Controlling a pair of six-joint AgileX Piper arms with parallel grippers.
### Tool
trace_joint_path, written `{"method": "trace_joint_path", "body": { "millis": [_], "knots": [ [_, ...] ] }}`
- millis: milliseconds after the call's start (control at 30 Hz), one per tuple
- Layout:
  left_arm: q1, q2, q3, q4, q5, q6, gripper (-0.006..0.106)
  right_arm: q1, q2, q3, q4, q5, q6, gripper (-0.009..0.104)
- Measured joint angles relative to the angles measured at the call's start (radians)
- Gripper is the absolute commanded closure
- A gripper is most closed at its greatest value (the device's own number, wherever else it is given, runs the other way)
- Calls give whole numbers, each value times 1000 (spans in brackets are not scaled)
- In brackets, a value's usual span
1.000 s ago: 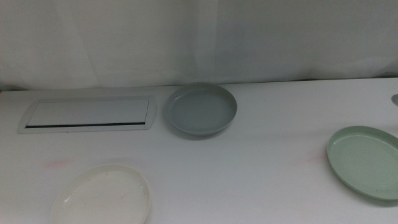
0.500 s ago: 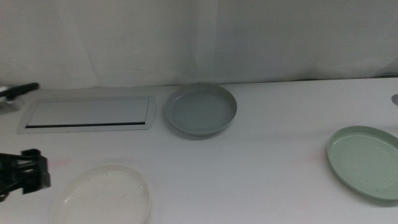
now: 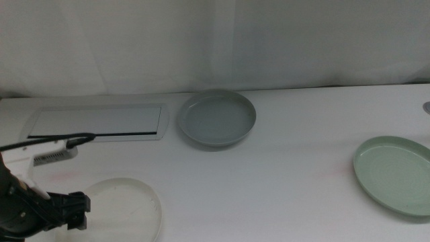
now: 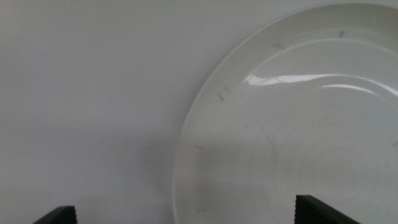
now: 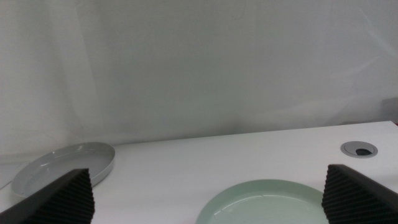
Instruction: Stack the three bowls on top of each other.
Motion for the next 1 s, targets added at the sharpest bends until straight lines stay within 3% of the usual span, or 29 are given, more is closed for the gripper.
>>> {"method": "trace_joint_path", "body": {
  "millis": [533,633,700,767,867,1000],
  "knots": [
    [0,130,58,-15,-138,-2,9,0,0,0,0,-1,0,-8],
    [0,141,57,-22,-145,-13,15,0,0,0,0,-1,0,-8],
    [0,150,55,-30,-145,-19,29,0,0,0,0,-1,0,-8],
    [-2,160,53,-40,-152,-34,50,0,0,0,0,-1,3,-8],
    [-2,175,44,-44,-170,-52,102,0,0,0,0,-1,3,-8],
    [5,175,38,-7,-161,-60,103,0,0,0,0,-4,3,-8]
  ]
}}
